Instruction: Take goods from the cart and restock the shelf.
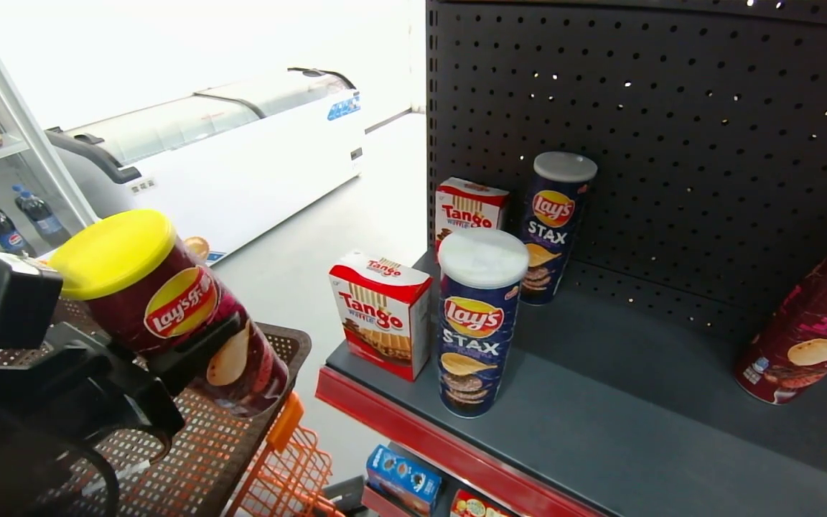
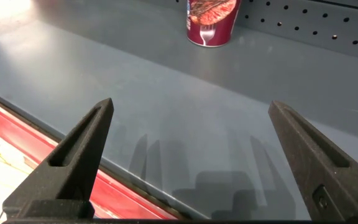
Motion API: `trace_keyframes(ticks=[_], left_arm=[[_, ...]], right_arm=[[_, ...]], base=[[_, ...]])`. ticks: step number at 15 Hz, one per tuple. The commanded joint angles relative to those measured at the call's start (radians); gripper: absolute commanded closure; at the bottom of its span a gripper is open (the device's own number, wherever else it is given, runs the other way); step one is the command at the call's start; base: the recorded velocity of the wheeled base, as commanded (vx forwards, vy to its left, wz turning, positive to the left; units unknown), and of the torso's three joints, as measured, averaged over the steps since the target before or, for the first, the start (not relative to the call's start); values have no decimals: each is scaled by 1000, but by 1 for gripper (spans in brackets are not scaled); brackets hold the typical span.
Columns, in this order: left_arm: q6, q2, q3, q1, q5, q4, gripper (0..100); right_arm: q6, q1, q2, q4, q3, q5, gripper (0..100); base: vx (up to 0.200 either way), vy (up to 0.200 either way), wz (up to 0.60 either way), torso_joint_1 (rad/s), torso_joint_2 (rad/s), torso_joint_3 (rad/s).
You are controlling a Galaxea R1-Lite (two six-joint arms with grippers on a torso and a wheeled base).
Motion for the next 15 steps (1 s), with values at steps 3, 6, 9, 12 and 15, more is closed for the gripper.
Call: trace_keyframes(ticks=[3, 6, 9, 12, 15], left_arm=[[-2, -84, -13, -101, -32, 44, 100], [18, -107, 10, -144, -64, 101, 100], [18, -81, 15, -239, -67, 103, 100], [19, 0, -7, -364, -69, 100, 100], [18, 33, -65, -407, -121, 101, 100]], right_arm=[[0, 0, 2, 1, 0, 0, 0], [0, 0, 2, -1, 0, 0, 0], [-1, 0, 2, -1, 0, 0, 0], [-1, 0, 2, -1, 0, 0, 0], [-3, 0, 2, 1, 0, 5, 0]], base=[[0, 0, 0, 0, 0, 0], [0, 0, 0, 0, 0, 0], [0, 0, 0, 0, 0, 0], [0, 0, 0, 0, 0, 0], [0, 0, 0, 0, 0, 0]])
